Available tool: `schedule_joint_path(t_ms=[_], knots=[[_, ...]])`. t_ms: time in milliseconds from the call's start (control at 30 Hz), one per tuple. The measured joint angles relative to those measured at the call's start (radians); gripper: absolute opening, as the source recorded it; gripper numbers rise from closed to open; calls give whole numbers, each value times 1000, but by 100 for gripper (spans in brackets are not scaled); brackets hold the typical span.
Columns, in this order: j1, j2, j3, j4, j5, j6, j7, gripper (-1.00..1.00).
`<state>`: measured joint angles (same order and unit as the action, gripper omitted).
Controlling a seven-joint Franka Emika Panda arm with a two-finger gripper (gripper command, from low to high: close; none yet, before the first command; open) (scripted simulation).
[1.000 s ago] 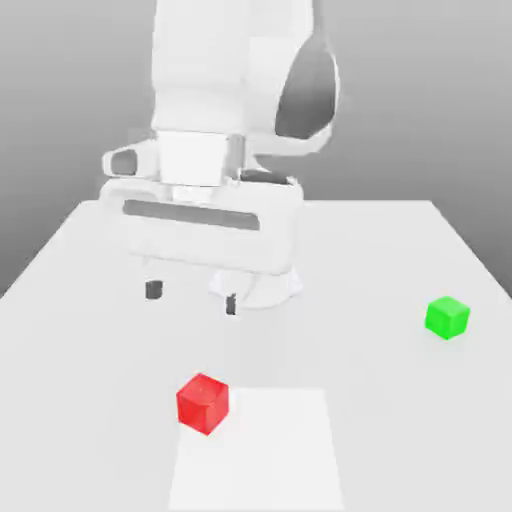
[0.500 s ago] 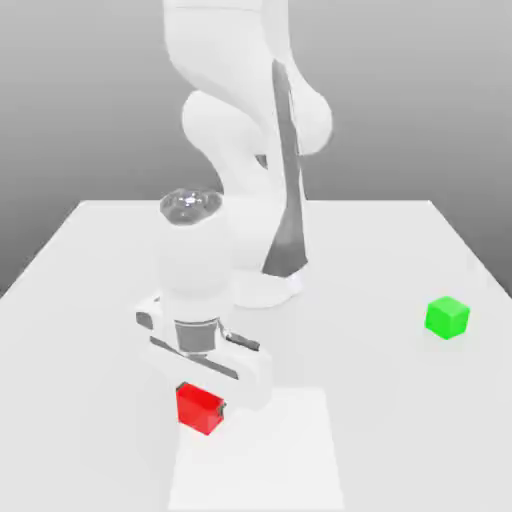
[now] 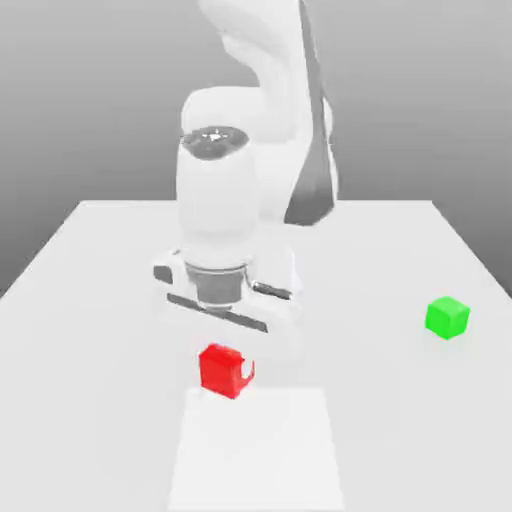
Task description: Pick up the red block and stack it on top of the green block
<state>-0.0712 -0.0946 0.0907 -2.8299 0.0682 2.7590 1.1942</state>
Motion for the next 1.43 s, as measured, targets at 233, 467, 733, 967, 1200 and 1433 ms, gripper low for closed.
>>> schedule_joint_path(t_ms=[233,467,733,967,1200,1433], knots=[[174,-85,144,5,93,-62,82,-100],[351,-142,297,5,168,-104,177,-100],[538,-156,482,-2,228,-121,303,-100],[617,-92,622,-9,205,-71,422,-100],[542,57,649,-10,-13,61,576,-100],[563,181,558,-3,-293,140,776,100]])
